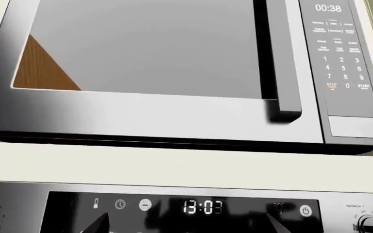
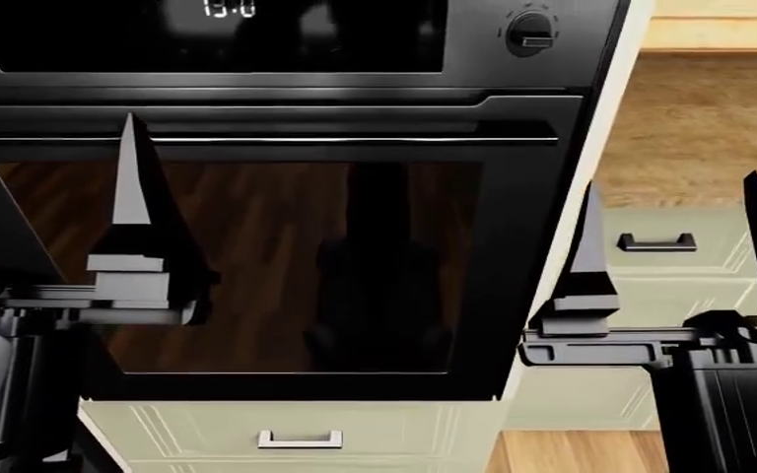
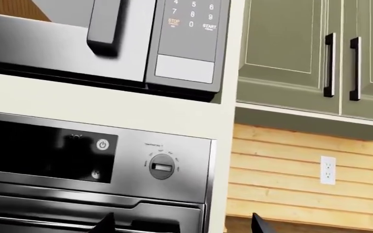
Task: Preheat the oven by turning the temperature knob.
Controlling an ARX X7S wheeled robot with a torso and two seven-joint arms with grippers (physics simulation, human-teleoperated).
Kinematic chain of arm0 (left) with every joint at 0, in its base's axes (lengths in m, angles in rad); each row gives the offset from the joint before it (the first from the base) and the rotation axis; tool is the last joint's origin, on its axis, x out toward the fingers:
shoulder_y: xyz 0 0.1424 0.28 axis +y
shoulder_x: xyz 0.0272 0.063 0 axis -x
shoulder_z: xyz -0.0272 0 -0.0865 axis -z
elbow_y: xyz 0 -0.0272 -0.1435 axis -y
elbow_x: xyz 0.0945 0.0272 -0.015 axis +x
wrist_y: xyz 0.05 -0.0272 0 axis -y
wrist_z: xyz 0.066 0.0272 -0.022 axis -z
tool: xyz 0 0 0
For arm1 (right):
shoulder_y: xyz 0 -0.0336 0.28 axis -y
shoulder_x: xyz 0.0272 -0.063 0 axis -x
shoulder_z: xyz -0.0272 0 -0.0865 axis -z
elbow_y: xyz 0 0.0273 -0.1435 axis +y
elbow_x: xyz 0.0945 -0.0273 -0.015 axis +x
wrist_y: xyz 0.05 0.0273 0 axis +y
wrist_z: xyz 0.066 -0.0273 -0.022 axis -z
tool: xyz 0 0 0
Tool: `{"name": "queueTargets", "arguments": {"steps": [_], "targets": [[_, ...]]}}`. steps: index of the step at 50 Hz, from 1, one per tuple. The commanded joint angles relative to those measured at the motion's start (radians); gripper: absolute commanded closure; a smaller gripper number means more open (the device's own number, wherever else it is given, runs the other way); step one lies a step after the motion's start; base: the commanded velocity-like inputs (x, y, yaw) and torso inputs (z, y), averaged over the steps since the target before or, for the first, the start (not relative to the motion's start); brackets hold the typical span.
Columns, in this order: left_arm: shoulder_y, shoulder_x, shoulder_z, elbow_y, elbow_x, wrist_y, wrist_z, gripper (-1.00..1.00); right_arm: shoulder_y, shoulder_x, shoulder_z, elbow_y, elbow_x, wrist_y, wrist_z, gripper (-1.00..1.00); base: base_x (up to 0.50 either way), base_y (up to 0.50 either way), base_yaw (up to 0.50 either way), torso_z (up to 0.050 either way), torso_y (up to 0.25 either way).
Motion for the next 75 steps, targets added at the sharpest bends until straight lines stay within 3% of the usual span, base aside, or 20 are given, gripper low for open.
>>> {"name": "queueTargets", "arguments": {"steps": [1,26,31,35,40,44,48,55,61,68,75], "targets": [[-0.006,-0.013,0.019,-0.006,0.001,0.013,-0.013,-1.00,-0.006,0.003,0.002,0.005,-0.003,-0.003,-0.004,-1.00,0.18,0.00,0.00,0.000,0.000],[-0.013,-0.028,0.042,-0.019,0.000,0.039,-0.024,-1.00,-0.013,0.010,0.048,0.015,0.024,0.033,0.007,-1.00,0.08,0.00,0.00,0.000,0.000],[-0.011,-0.030,0.048,-0.021,0.003,0.045,-0.025,-1.00,0.045,0.004,0.048,-0.011,0.057,0.134,-0.001,-1.00,0.00,0.00,0.00,0.000,0.000],[-0.021,-0.031,0.054,-0.019,0.001,0.038,-0.029,-1.00,0.342,0.007,-0.191,-0.014,0.122,0.135,-0.016,-1.00,0.00,0.00,0.00,0.000,0.000],[-0.022,-0.029,0.064,-0.023,0.008,0.043,-0.027,-1.00,0.912,-0.072,-0.705,-0.014,0.289,0.013,-0.008,-1.00,0.00,0.00,0.00,0.000,0.000],[-0.014,-0.025,0.071,-0.037,0.019,0.060,-0.017,-1.00,0.917,-0.054,-0.526,-0.014,0.480,0.172,-0.107,-1.00,0.00,0.00,0.00,0.000,0.000],[-0.007,-0.025,0.073,-0.045,0.022,0.071,-0.011,-1.00,0.916,-0.007,-0.257,-0.014,0.699,0.368,-0.183,-1.00,0.00,0.00,0.00,0.000,0.000],[0.003,-0.025,0.071,-0.057,0.025,0.089,-0.007,-1.00,0.797,0.000,0.249,-0.014,1.078,0.725,-0.133,-1.00,0.00,0.00,0.00,0.000,0.000],[0.005,-0.021,0.073,-0.071,0.026,0.101,0.001,-1.00,0.902,-0.058,0.263,0.041,1.267,0.885,-0.070,-1.00,0.00,0.00,0.00,0.000,0.000],[0.002,-0.019,0.077,-0.080,0.025,0.107,0.007,-1.00,0.915,-0.140,0.322,0.103,1.463,1.035,0.032,-1.00,0.00,0.00,0.00,0.000,0.000],[-0.025,-0.016,0.086,-0.078,0.018,0.087,0.005,-1.00,0.917,-0.205,0.353,0.203,1.537,1.220,0.034,-1.00,0.00,0.00,0.00,0.000,0.000]]}}
